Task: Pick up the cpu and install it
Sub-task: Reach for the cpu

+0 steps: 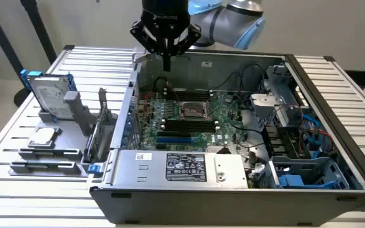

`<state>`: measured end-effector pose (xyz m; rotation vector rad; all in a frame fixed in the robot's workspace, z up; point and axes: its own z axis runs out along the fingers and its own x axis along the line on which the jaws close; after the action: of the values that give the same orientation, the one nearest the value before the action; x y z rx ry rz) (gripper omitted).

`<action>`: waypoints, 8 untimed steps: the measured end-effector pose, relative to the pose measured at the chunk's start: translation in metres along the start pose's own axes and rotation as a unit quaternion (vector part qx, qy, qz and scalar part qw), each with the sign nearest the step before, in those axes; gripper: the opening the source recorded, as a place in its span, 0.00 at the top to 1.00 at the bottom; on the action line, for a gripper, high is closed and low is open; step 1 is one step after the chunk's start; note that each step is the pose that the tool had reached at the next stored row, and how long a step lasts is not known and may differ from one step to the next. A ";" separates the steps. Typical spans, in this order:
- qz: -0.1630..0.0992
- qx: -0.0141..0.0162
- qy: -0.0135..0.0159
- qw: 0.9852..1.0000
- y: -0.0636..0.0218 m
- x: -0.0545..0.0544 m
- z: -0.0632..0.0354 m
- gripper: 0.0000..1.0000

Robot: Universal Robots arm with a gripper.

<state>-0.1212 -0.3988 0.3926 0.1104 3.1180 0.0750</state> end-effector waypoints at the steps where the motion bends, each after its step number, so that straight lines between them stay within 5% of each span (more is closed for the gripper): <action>1: 0.000 0.000 0.000 1.000 0.0000 0.000 0.0000 0.89; 8: 0.000 0.000 0.000 1.000 0.0000 0.000 0.0000 0.89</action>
<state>-0.1212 -0.3988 0.3926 0.1105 3.1180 0.0750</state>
